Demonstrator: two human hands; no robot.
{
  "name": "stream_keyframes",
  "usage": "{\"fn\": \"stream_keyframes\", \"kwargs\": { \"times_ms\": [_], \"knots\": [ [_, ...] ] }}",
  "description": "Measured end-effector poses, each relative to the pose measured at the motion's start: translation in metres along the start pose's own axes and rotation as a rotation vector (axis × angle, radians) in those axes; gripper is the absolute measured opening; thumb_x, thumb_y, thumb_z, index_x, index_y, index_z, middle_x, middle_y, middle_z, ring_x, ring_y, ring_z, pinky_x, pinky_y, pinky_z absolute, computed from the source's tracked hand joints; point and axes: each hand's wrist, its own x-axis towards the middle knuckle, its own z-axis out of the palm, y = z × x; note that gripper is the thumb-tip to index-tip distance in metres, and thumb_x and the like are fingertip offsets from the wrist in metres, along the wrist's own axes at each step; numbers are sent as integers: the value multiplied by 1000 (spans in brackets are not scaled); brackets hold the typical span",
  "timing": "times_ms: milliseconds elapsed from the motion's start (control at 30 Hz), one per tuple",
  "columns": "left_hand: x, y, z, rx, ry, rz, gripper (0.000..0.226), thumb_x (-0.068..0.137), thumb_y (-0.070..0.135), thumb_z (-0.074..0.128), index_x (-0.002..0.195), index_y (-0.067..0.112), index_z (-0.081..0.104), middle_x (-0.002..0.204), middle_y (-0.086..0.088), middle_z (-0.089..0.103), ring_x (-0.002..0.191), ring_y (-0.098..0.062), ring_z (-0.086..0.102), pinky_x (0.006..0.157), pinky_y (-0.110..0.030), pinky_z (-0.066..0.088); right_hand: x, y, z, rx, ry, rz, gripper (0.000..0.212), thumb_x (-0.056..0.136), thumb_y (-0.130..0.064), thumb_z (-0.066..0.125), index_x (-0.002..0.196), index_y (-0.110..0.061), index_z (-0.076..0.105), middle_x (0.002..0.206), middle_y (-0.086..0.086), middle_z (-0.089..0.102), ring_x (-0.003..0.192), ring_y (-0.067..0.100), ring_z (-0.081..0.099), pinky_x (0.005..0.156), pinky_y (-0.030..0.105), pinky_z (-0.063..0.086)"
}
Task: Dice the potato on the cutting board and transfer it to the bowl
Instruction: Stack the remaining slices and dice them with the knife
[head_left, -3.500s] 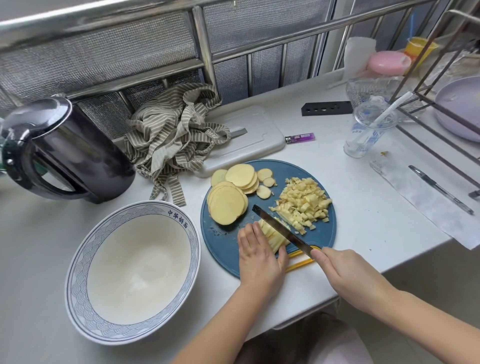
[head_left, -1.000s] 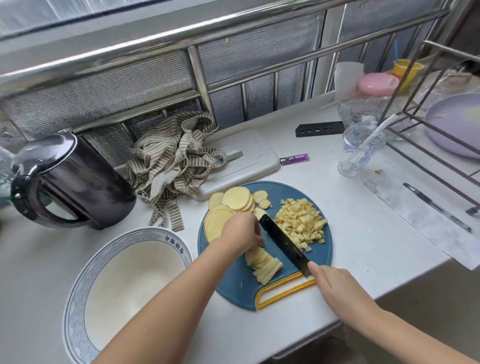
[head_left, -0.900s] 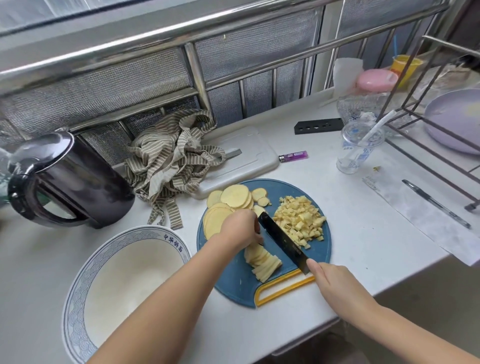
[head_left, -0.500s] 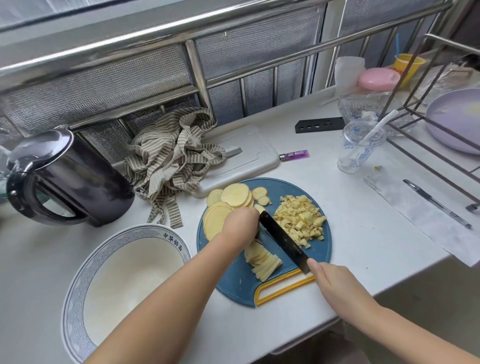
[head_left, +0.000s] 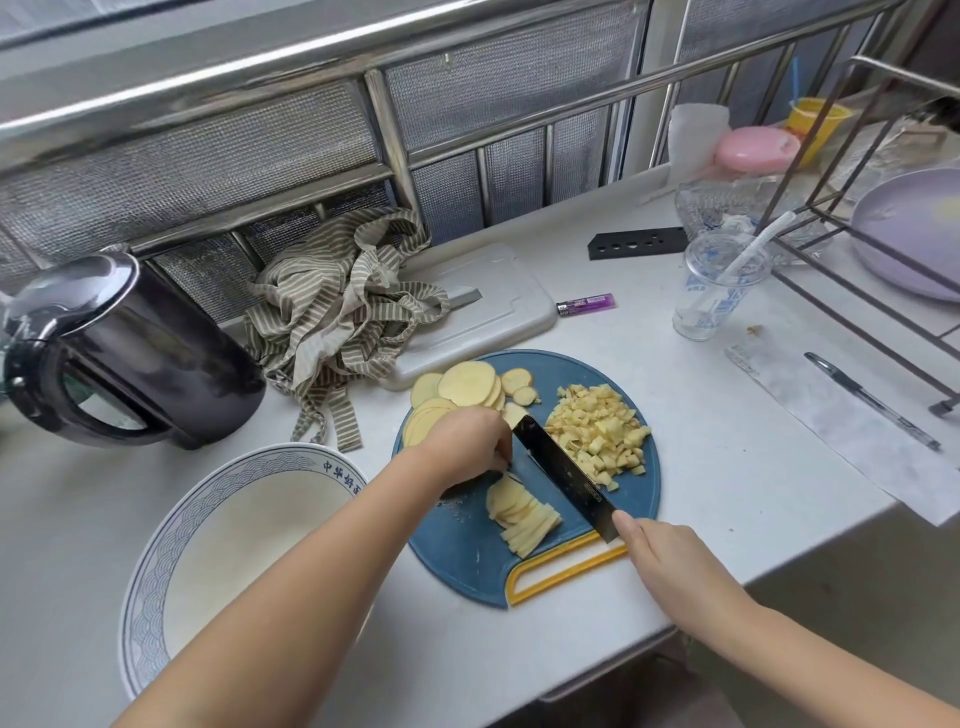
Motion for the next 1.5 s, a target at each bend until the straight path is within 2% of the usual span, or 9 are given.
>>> {"fn": "stream_keyframes", "kwargs": {
  "times_ms": [233,333,500,667,833,1033,1200,1333,1500],
  "knots": [
    [3,4,4,-47,27,12,23,89,31,66,103,14,72,102,-2,70,90,-21,63,72,-30,51,0,1,0,-2,-2,-10,51,102,-45,21,65,-17,42,65,-2,50,63,11,48,64,29,38],
    [5,5,4,-70,2,-2,28,85,38,70,100,14,71,96,-1,69,84,-19,62,67,-28,49,1,2,1,-3,3,-15,51,102,-45,20,65,-17,41,66,-1,51,64,13,49,66,32,40],
    [8,7,4,-103,5,-36,23,79,35,76,91,16,70,90,0,68,75,-16,55,60,-25,41,2,4,1,5,4,-17,51,102,-45,21,64,-16,39,65,0,49,63,13,47,62,30,36],
    [9,6,4,-127,34,-58,20,82,33,73,91,16,68,92,-1,68,83,-20,61,61,-25,41,3,4,1,20,6,-16,51,101,-46,21,64,-17,41,65,0,51,63,13,49,63,30,38],
    [5,0,2,-124,-5,-14,20,79,34,77,88,18,70,92,2,69,78,-16,59,63,-27,45,2,5,0,33,11,-22,51,101,-45,22,64,-16,42,66,1,52,64,14,50,64,32,39],
    [6,8,0,-15,24,84,23,80,36,75,96,20,70,101,4,67,92,-18,60,77,-36,52,3,6,0,17,3,-22,52,101,-45,21,64,-16,41,66,1,51,64,14,49,64,32,39],
    [8,9,1,100,11,127,26,82,38,72,101,21,68,104,3,64,94,-19,59,75,-34,51,4,5,-1,15,2,-21,51,102,-44,21,65,-16,43,67,1,52,64,13,49,63,30,37],
    [6,10,5,145,101,165,16,89,29,63,101,20,69,104,2,62,95,-19,59,70,-30,48,5,6,0,9,5,-21,51,102,-44,21,64,-16,41,65,0,51,63,12,48,59,26,35],
    [4,5,13,32,185,50,25,90,37,63,105,18,71,103,-1,61,89,-17,56,65,-24,38,4,6,0,6,11,-17,51,103,-43,21,66,-16,44,67,-1,53,64,11,49,58,22,35]
  ]
}}
